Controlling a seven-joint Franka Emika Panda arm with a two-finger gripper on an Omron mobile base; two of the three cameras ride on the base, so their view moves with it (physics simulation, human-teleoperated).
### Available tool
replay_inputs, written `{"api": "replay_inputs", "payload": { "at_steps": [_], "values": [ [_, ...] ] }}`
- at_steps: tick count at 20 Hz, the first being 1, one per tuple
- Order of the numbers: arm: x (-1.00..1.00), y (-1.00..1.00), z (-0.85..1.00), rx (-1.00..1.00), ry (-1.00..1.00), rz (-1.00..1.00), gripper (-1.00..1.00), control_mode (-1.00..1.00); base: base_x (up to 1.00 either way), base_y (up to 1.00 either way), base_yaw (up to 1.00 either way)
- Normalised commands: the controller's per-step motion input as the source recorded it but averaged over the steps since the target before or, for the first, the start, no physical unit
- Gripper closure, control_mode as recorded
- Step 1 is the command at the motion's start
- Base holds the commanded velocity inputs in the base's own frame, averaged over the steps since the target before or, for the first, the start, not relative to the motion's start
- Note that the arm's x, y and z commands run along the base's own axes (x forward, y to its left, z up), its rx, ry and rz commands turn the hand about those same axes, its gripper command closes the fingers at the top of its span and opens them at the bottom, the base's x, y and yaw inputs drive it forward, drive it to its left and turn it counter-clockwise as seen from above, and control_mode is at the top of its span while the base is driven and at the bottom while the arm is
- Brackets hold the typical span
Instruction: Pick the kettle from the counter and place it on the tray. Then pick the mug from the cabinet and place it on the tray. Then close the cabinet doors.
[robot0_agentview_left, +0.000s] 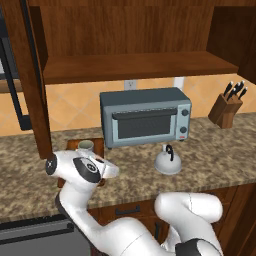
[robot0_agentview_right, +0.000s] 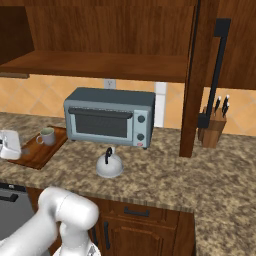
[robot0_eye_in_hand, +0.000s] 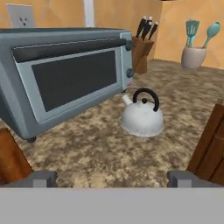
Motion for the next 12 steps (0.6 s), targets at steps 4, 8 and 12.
{"api": "replay_inputs", "payload": {
  "at_steps": [4,8,12],
  "values": [
    [-0.29,-0.89,0.34,0.03,0.26,0.00,-1.00,-1.00,0.00,0.00,0.00],
    [-0.13,-0.92,0.45,0.06,0.34,0.00,-1.00,-1.00,0.00,0.00,0.00],
    [-0.14,-0.86,0.29,0.06,0.34,0.00,-1.00,-1.00,0.00,0.00,0.00]
  ]
}}
